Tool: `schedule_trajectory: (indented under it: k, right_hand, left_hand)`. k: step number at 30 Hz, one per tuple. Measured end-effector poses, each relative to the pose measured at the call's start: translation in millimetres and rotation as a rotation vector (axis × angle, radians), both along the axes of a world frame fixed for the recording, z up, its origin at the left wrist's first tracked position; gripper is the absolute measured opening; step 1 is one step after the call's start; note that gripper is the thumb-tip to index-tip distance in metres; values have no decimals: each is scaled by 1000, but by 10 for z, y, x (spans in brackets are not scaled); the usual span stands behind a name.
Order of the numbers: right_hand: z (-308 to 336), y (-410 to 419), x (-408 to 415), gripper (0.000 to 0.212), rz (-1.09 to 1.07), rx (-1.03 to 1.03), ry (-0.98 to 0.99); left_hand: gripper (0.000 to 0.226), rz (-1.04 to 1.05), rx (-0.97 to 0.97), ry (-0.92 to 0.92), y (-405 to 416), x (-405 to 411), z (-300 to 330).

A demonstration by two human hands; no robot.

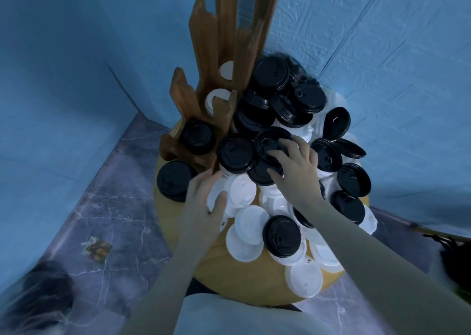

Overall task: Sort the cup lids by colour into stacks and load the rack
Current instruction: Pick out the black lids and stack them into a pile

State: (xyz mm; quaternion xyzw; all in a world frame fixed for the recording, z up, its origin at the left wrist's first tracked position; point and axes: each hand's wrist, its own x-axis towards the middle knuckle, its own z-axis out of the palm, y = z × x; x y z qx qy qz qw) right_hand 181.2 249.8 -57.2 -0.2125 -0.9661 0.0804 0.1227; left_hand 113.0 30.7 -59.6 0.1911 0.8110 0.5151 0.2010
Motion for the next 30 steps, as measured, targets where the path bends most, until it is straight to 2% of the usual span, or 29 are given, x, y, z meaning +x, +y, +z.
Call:
schedule_trajectory:
  k: [4, 7, 8, 10, 12, 14, 16, 18, 20, 22, 25, 27, 30]
  right_hand:
    - [38, 103, 11, 17, 34, 62, 92]
    - [237, 59, 121, 9, 11, -93, 237]
    - [340, 32, 185, 7, -55, -273, 292]
    - [567, -35, 335, 5, -246, -886, 388]
    - [709, -45, 521, 7, -408, -1449, 468]
    - [744, -33, 741, 11, -460, -1740, 444]
    - [723, -54, 953, 15, -435, -1825, 374]
    - [654, -79, 1165, 15, -401, -1805, 318]
    - [557, -75, 1367, 15, -378, -1685, 247]
    - [426, -22, 1539, 12, -401, -1419, 181]
    - [197, 148, 1787, 14, -405, -923, 186]
    - [13, 345, 1944, 21, -421, -734, 208]
    - [-175, 699, 2057, 31, -458, -564, 165]
  left_hand:
    - [33, -43, -33, -7, 202, 188, 201]
    - [34, -42, 0, -29, 289, 265, 223]
    - [35, -29, 24, -39, 325, 293, 242]
    - [36, 6, 74, -95, 414, 367, 299]
    - [41, 50, 161, -238, 514, 449, 355]
    - [56, 85, 299, -463, 611, 542, 414]
    - [68, 97, 402, -727, 702, 663, 437]
    - [64, 87, 473, -933, 785, 827, 431]
    - [53, 116, 507, -979, 853, 1025, 388]
    - [47, 200, 524, -981, 879, 1221, 300]
    - [47, 343, 553, -1055, 874, 1450, 205]
    - [45, 401, 565, -1111, 860, 1555, 174]
    - [42, 430, 590, -1166, 843, 1637, 152]
